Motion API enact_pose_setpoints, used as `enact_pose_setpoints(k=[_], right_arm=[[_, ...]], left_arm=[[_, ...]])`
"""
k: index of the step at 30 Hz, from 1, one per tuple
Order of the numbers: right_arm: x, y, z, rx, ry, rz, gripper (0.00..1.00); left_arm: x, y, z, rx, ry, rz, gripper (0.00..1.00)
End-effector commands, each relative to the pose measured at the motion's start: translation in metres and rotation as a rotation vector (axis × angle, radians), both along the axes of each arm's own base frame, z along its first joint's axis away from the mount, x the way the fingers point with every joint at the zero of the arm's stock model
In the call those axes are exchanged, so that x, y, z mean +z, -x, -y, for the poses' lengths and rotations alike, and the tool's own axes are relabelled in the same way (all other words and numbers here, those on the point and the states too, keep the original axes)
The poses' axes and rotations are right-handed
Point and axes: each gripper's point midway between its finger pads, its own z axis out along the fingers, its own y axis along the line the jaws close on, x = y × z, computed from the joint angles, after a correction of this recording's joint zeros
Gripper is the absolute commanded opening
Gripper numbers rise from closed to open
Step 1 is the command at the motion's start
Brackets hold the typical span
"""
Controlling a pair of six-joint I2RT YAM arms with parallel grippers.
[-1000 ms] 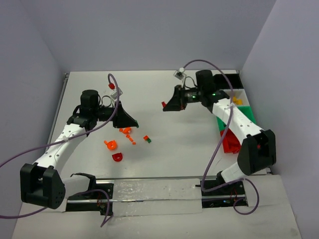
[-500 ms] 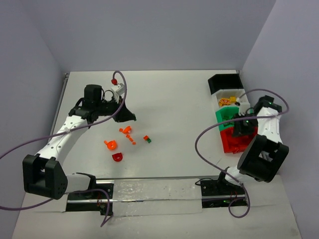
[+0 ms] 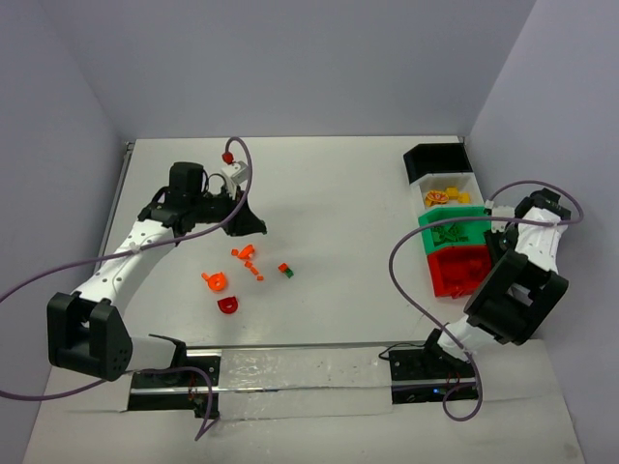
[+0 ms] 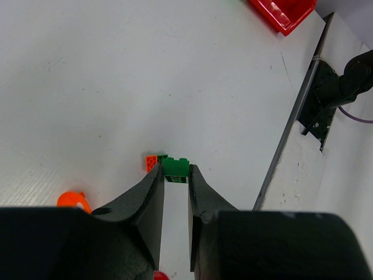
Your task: Sort the legos into containers by color
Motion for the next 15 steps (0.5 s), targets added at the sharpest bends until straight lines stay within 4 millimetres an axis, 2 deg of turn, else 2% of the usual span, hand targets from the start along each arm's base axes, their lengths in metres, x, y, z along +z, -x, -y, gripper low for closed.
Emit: enact_pose_setpoints(k=[1, 7, 10, 11, 14, 15], right_arm=[[0.009, -0.021, 0.016, -0.026, 0.062, 0.058, 0.16], [0.006, -0.035, 0.004, -0.002, 0.045, 0.077, 0.53], [0.012, -0.041, -0.004, 0.018, 0.038, 0.094, 0.64], [0.017, -0.044, -0.008, 0.027, 0.032, 0.103, 0.67], [0.035, -0.056, -0.023, 0.052, 0.015, 0.147, 0.67], [0.044, -0.067, -0.039, 0.086, -0.025, 0.188, 0.66]], left_arm=[[0.015, -0.006, 0.003, -0.008, 0.008, 0.046, 0.00], [0.016, -0.007, 0.002, -0.006, 0.000, 0.047, 0.00], [0.015, -0.004, 0.002, -0.010, -0.001, 0.045, 0.00], [0.015, -0.002, 0.002, -0.014, 0.000, 0.043, 0.00], [0.016, 0.003, 0.003, -0.028, 0.016, 0.035, 0.00], [0.019, 0.005, 0.004, -0.037, 0.028, 0.031, 0.00]])
